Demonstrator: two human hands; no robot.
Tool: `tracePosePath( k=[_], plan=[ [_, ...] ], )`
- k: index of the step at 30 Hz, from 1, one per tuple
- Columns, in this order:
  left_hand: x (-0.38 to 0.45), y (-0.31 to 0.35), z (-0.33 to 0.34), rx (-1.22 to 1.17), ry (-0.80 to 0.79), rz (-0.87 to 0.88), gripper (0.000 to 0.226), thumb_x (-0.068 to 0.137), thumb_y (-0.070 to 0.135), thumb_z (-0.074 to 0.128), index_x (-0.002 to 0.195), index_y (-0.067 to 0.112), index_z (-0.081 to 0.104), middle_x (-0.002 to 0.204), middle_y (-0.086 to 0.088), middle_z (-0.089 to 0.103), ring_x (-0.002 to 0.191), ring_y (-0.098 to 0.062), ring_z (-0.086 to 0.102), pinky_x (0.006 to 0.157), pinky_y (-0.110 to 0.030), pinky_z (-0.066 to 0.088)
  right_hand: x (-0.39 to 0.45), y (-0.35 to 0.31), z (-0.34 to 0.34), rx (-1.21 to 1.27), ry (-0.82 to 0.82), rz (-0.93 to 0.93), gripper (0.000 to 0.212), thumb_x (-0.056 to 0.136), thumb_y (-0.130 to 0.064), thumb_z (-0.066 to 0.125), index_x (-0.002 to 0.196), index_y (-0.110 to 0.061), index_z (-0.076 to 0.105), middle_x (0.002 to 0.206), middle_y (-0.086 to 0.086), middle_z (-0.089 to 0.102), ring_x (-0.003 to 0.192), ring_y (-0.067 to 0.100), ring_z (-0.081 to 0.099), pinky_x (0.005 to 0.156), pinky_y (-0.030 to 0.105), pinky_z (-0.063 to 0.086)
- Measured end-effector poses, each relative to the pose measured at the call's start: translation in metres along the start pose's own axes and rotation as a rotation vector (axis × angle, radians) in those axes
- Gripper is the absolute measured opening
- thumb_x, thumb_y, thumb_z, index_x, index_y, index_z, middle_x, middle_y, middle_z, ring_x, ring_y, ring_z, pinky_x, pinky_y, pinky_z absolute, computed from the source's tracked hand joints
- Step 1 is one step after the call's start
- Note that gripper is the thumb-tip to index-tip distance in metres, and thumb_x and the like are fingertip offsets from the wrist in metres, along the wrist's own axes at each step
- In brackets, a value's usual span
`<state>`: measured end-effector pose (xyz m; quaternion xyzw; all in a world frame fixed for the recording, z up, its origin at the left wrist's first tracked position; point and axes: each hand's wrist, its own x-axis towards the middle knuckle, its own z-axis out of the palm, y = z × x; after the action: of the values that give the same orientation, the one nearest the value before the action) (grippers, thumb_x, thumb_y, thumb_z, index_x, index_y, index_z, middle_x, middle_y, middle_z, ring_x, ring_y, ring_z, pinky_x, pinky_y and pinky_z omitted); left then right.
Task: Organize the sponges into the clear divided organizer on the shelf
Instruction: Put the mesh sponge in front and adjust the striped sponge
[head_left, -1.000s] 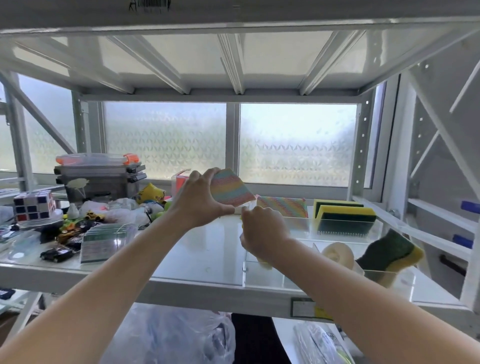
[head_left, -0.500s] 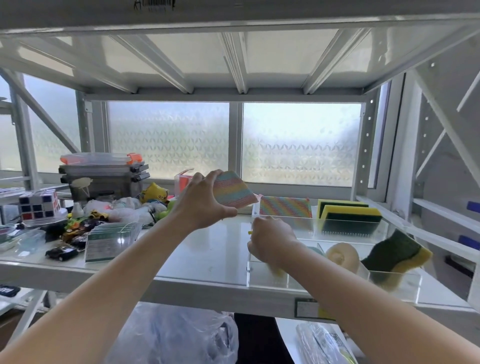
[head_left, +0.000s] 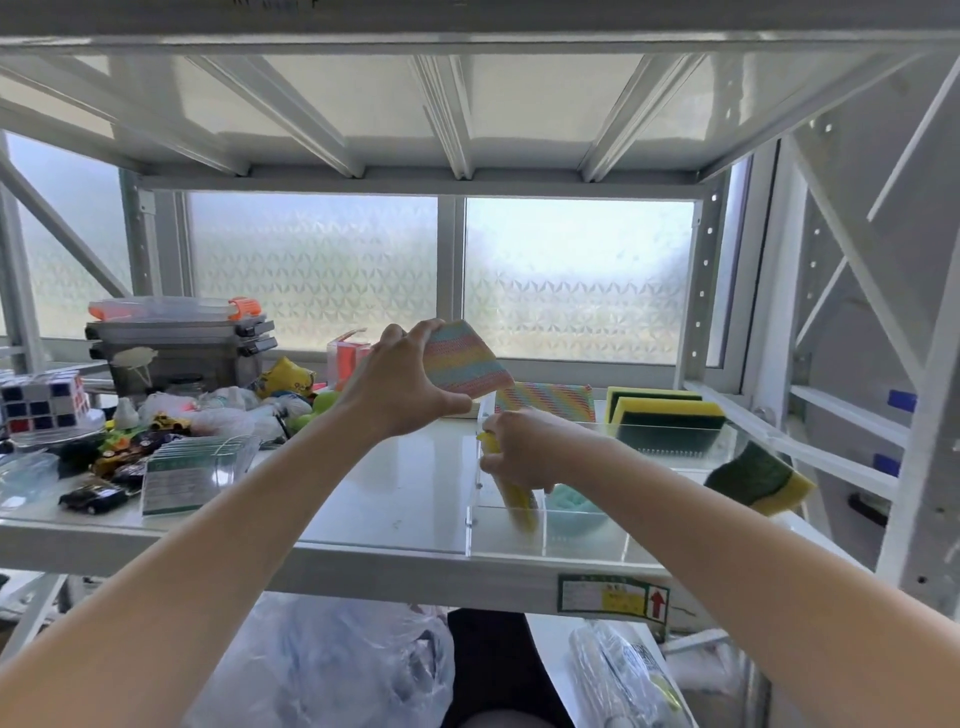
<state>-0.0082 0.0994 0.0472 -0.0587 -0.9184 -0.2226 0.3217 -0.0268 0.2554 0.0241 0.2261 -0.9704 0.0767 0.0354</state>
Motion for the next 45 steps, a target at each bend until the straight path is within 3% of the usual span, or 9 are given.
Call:
tracePosePath(
  k=[6,12,18,24,26,29,32,40,45],
  plan=[
    [0.0,0.009,0.0,0.001,0.005,0.018,0.088,0.063,0.041,0.076,0.139,0.028,0.032,0.118,-0.007,0.045,0.096,-0.016,0.038,0.09,-0.034,0.041,-0.001,-0.003,0.003,0.03,0.1,-0.024,0.032,0.091,-0.027,0.053,0.103,0.001,0.061,0.087,0.014,0.059,0.056,0.019,0.048,0.046,0.025,0.038],
    [-0.005,0.01,0.001,-0.005,0.017,0.012,0.088,0.064,0.04,0.075,0.139,0.028,0.032,0.111,-0.003,0.042,0.094,-0.015,0.036,0.081,-0.027,0.033,0.01,-0.008,0.016,0.079,0.007,0.066,0.018,0.092,-0.027,0.053,0.09,-0.01,0.051,0.089,0.01,0.053,0.079,0.025,0.049,0.07,0.033,0.04],
    [-0.008,0.005,0.003,-0.011,0.011,0.018,0.089,0.062,0.041,0.076,0.139,0.027,0.033,0.105,0.0,0.037,0.095,-0.016,0.038,0.085,-0.028,0.038,0.011,-0.002,0.03,0.183,-0.004,0.144,0.042,0.096,-0.029,0.046,0.126,0.001,0.047,0.113,0.018,0.051,0.093,0.029,0.052,0.072,0.03,0.04],
    [-0.009,0.004,0.001,-0.012,0.013,0.019,0.09,0.063,0.04,0.076,0.14,0.026,0.033,0.105,-0.001,0.037,0.095,-0.015,0.037,0.083,-0.028,0.038,0.015,-0.001,0.014,0.407,-0.07,0.154,0.047,0.09,-0.041,0.056,0.108,0.002,0.057,0.078,0.011,0.06,0.058,0.023,0.06,0.043,0.025,0.052],
    [-0.008,0.002,0.0,-0.007,0.016,0.016,0.09,0.063,0.04,0.076,0.14,0.026,0.033,0.106,-0.002,0.04,0.096,-0.016,0.038,0.083,-0.029,0.038,0.015,0.004,0.002,0.483,-0.125,0.125,0.046,0.09,-0.042,0.057,0.112,-0.001,0.058,0.074,0.007,0.058,0.058,0.018,0.061,0.049,0.028,0.058],
    [-0.007,-0.002,0.0,0.007,0.013,0.006,0.091,0.062,0.042,0.076,0.14,0.026,0.033,0.113,-0.006,0.044,0.099,-0.018,0.042,0.084,-0.031,0.04,0.015,0.013,-0.004,0.381,-0.103,0.014,0.041,0.089,-0.034,0.061,0.125,-0.015,0.056,0.103,0.006,0.059,0.085,0.019,0.057,0.075,0.033,0.058],
    [-0.005,-0.003,-0.002,0.008,0.016,0.005,0.091,0.061,0.041,0.076,0.14,0.026,0.033,0.115,-0.008,0.045,0.1,-0.021,0.045,0.084,-0.033,0.042,0.014,0.02,-0.001,0.353,-0.149,-0.066,0.045,0.089,-0.032,0.063,0.132,-0.024,0.053,0.132,0.009,0.054,0.102,0.02,0.056,0.082,0.032,0.055],
    [-0.006,-0.005,0.001,0.02,0.006,0.006,0.09,0.062,0.042,0.076,0.139,0.027,0.033,0.109,-0.004,0.041,0.098,-0.019,0.042,0.086,-0.034,0.043,0.015,0.026,0.001,0.322,-0.208,-0.117,0.055,0.084,-0.039,0.066,0.135,-0.029,0.049,0.142,0.01,0.044,0.119,0.027,0.053,0.087,0.035,0.055],
    [-0.008,-0.005,0.004,0.03,0.002,0.003,0.091,0.061,0.042,0.075,0.14,0.027,0.032,0.104,-0.001,0.036,0.095,-0.017,0.04,0.084,-0.033,0.043,0.013,0.025,0.006,0.316,-0.183,-0.131,0.059,0.083,-0.039,0.067,0.137,-0.028,0.047,0.14,0.011,0.045,0.112,0.027,0.058,0.082,0.031,0.057]
  ],
)
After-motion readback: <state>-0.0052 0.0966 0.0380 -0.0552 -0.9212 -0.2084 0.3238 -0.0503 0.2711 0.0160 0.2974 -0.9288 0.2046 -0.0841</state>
